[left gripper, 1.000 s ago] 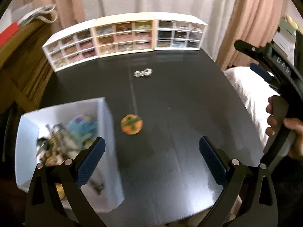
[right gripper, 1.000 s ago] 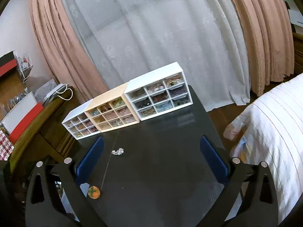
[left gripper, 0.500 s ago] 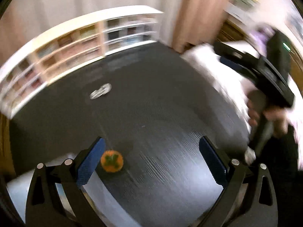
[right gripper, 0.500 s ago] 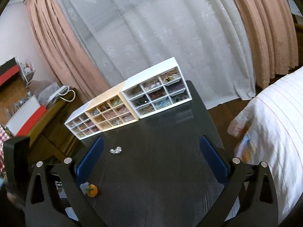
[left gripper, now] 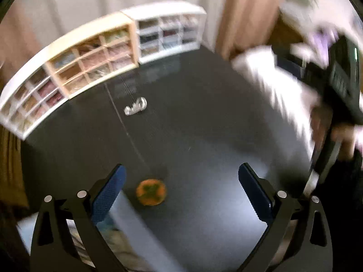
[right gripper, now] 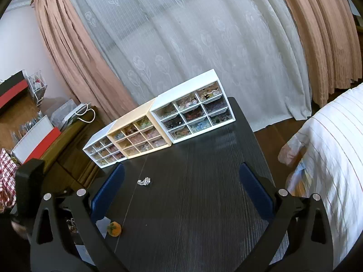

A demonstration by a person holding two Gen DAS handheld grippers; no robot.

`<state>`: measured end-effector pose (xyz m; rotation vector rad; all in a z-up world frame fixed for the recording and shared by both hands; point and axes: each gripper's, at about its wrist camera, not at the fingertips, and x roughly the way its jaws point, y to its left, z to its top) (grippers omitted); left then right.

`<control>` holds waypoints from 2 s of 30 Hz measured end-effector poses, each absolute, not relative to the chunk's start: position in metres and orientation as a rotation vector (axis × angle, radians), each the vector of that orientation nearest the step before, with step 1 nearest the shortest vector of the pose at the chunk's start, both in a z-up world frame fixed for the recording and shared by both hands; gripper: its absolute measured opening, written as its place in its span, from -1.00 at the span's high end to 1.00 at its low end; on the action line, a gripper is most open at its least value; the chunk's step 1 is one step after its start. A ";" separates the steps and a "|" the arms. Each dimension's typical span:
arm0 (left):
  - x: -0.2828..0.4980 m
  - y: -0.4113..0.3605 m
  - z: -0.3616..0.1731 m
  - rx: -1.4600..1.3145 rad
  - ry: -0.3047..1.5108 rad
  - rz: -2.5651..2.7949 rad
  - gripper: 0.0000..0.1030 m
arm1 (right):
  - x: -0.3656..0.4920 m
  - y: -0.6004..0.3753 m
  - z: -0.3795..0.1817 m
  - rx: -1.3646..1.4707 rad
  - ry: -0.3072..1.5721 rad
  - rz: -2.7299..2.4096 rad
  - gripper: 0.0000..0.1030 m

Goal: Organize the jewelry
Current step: 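Close the left tool on the orange pumpkin charm while the right tool closes on the silver ring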

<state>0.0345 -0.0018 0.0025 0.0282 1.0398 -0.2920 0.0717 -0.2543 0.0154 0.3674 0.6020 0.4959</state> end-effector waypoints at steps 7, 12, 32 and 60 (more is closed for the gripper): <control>0.027 -0.043 0.003 -0.177 0.844 0.263 -0.92 | 0.068 -0.260 0.023 0.354 0.594 0.462 -0.88; 0.058 -0.056 -0.008 -0.234 0.941 0.513 -0.92 | 0.061 -0.268 0.037 0.336 0.562 0.442 -0.88; 0.036 -0.019 -0.055 -0.518 0.851 0.909 -0.92 | 0.098 -0.213 0.031 0.197 0.640 0.671 -0.88; 0.049 -0.035 -0.068 -0.412 0.915 0.784 -0.09 | 0.156 -0.068 -0.044 -0.423 0.830 0.952 -0.30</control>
